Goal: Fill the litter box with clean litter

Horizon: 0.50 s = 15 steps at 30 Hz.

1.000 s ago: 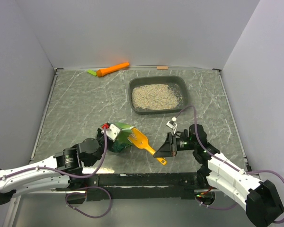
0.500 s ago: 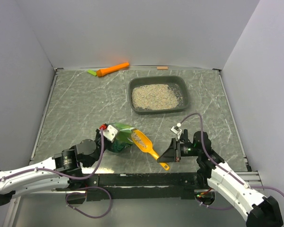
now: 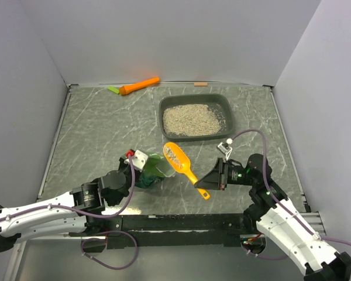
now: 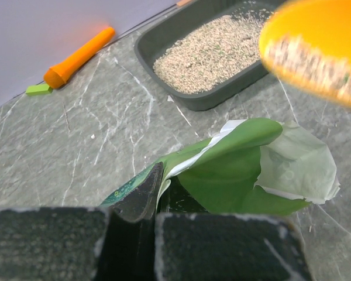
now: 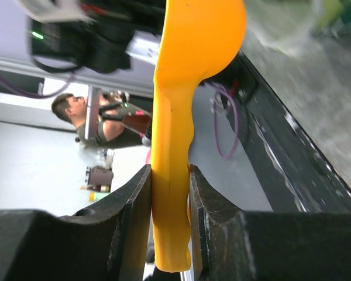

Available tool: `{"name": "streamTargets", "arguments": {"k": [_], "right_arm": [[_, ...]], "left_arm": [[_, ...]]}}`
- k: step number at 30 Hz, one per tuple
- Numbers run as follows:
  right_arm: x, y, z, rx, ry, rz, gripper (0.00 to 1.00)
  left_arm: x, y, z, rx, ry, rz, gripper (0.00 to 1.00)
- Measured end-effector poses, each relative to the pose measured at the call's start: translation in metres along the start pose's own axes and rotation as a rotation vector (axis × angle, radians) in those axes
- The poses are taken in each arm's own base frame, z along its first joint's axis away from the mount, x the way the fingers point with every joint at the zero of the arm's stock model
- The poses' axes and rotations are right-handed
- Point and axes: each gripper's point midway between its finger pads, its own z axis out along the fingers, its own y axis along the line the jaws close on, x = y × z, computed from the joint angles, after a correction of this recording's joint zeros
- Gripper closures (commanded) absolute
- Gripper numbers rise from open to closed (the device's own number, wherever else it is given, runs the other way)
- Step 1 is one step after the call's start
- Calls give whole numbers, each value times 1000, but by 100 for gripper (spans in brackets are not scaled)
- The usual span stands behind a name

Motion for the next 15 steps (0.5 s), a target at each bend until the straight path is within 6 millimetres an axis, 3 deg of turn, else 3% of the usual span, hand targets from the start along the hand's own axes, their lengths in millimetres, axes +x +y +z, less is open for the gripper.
{"name": "streamTargets", "arguments": {"k": [4, 8, 12, 15], "right_arm": [[-20, 21, 2, -2, -58, -12, 100], [-41, 23, 8, 39, -111, 26, 100], [-66, 9, 19, 104, -159, 84, 100], [-89, -13, 25, 178, -201, 135, 100]], "left_arm": [[-2, 5, -2, -19, -8, -14, 99], [-4, 8, -5, -21, -14, -21, 99], [-7, 12, -8, -21, -27, -34, 99], [-10, 15, -11, -22, -36, -47, 99]]}}
